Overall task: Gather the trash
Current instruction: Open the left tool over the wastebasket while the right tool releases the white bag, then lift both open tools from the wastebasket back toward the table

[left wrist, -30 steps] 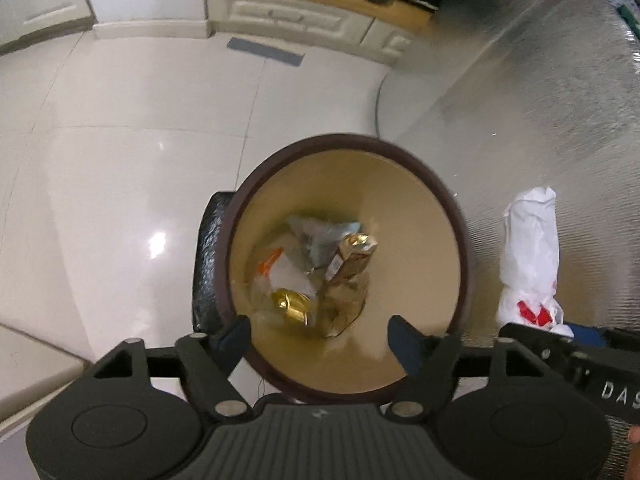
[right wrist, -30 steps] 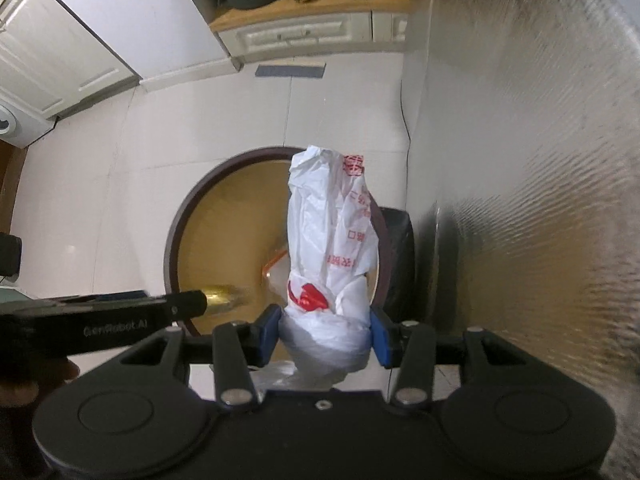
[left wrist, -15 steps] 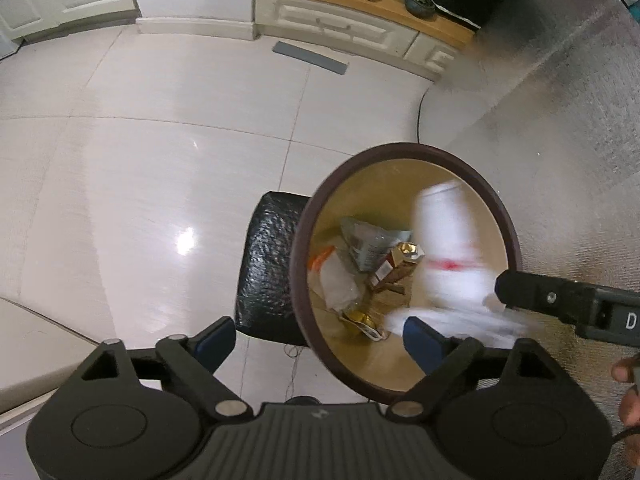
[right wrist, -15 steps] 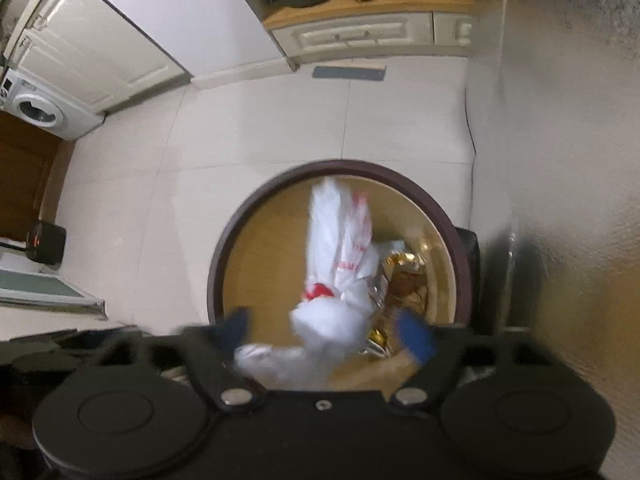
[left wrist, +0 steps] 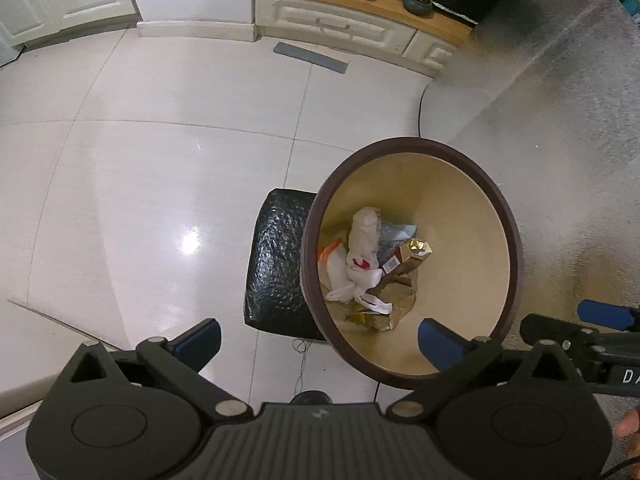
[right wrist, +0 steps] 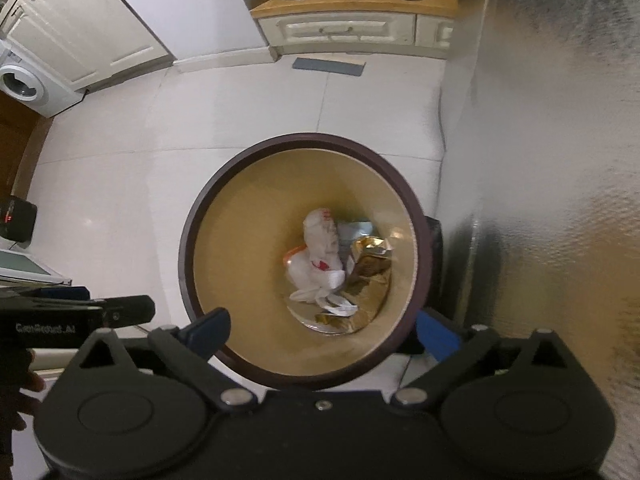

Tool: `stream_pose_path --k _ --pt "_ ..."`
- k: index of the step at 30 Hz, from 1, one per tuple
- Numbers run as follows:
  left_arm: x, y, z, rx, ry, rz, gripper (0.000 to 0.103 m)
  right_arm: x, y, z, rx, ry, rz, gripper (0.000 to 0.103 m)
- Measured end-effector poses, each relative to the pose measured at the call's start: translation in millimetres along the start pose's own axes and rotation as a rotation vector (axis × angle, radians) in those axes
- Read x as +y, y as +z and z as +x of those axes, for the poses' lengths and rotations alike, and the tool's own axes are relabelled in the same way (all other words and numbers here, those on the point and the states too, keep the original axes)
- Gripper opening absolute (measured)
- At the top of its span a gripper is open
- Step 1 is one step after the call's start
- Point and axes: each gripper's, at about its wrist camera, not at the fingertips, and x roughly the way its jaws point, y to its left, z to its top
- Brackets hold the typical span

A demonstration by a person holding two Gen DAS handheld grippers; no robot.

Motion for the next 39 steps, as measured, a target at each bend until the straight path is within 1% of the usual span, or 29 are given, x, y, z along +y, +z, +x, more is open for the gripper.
stream_pose_path --k 9,17,26,39 --pt "-4 -7 -25 -0.032 0.004 0.035 0.103 -6 -7 -25 -0.049 -0.065 0.033 0.103" --pt "-6 -17 -47 -0.059 -0.002 0.057 0.103 -1 -21 -45 -0.068 -0.079 0.047 0.103" --pt "-6 -37 -71 -0.085 -0.015 0.075 0.103 4 -41 -74 -0.106 -0.095 0.069 0.103" --pt "2 -69 -116 -0.166 -0.039 0.076 0.103 22 -74 -120 -0.168 -0.104 0.047 0.103"
